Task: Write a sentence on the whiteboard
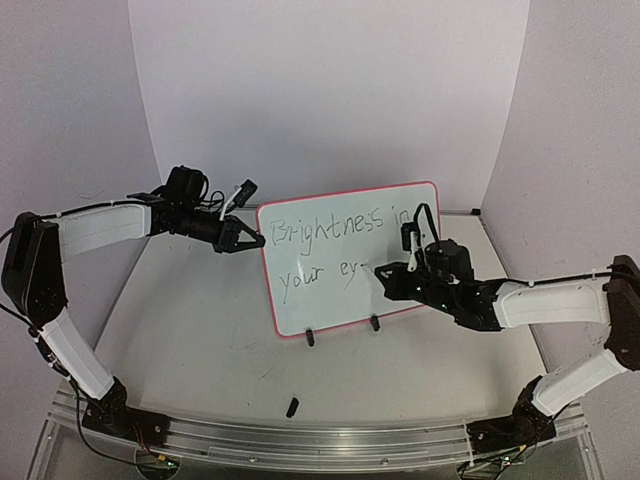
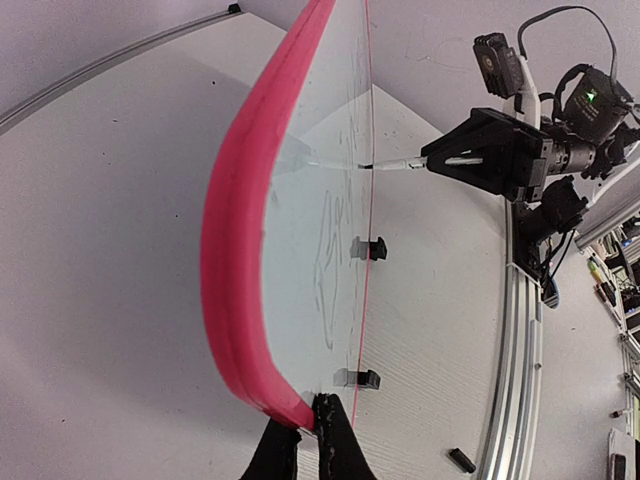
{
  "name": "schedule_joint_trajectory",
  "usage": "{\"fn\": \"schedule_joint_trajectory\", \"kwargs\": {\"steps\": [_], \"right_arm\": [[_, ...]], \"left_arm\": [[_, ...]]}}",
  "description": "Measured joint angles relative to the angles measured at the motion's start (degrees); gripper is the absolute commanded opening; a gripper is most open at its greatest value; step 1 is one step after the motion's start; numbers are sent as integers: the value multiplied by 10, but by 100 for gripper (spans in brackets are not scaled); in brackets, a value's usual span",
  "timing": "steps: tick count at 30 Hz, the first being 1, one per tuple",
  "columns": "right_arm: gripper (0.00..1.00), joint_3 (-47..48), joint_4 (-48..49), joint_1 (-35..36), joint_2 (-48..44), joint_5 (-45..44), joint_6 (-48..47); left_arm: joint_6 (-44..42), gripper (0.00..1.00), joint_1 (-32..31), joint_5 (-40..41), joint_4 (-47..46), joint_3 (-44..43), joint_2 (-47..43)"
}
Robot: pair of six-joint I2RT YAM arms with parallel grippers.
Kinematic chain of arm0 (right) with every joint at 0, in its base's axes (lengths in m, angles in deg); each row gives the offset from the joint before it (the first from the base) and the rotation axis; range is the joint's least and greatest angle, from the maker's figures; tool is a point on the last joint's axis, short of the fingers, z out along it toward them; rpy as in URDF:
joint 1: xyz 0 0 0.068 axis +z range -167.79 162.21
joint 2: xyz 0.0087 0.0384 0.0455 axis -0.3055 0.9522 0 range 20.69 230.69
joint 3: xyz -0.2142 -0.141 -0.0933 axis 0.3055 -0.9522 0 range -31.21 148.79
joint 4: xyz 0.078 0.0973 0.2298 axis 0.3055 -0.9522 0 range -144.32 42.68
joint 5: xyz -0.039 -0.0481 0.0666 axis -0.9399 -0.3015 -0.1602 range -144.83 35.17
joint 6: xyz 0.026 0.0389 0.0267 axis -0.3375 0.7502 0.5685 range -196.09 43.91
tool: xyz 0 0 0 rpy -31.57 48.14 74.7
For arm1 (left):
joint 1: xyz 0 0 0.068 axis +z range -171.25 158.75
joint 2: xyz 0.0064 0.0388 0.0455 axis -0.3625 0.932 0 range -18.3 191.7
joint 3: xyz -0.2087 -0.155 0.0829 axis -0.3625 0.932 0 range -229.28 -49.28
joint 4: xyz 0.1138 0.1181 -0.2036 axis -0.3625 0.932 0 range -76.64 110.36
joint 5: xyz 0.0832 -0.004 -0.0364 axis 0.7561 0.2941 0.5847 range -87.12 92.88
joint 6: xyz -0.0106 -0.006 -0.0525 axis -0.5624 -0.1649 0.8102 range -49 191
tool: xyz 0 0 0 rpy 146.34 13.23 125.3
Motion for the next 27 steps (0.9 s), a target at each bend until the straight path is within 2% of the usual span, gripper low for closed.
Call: {"fn": "schedule_joint_trajectory", "kwargs": {"steps": [27], "right_arm": [[0, 0, 5, 0, -2, -33, 6]], "left_arm": [[0, 0, 0, 4, 0, 0, 0]]}}
